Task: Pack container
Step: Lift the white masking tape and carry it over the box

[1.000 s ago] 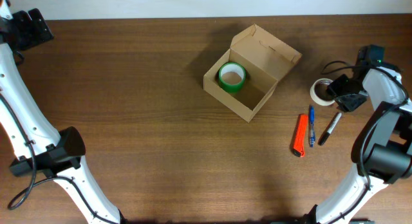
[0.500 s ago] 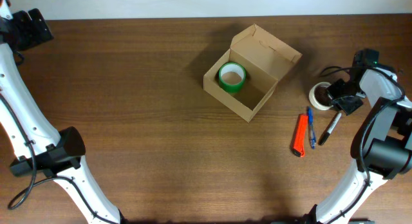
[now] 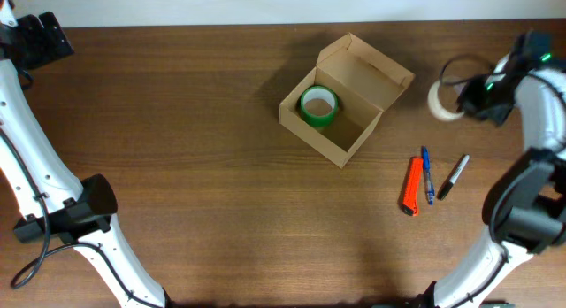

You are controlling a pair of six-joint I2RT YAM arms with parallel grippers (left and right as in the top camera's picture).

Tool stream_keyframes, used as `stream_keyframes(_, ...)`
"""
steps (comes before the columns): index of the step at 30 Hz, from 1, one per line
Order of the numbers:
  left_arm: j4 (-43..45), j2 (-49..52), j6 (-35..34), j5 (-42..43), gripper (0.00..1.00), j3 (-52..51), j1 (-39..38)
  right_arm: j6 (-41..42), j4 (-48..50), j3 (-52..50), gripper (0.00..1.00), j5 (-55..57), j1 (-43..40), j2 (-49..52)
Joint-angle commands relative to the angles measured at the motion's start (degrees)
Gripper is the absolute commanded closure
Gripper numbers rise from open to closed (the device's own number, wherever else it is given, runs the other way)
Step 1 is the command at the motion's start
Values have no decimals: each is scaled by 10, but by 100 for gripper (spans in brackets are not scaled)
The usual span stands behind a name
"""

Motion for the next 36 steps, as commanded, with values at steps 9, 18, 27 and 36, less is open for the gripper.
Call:
stream_keyframes(9,0,-17,5,6,0,-2,2,-225,-252,365,96,-14,143,-136)
stream_keyframes(18,0,-17,5,6,0,-2,2,-226,-263,339,96,108,338,-106)
stream_keyframes(27,0,-17,5,6,0,-2,2,-199,-274,283,96,158,385,-27)
stream_keyframes(36,0,-17,5,6,0,-2,2,-176,-267,281,96,162,362,66)
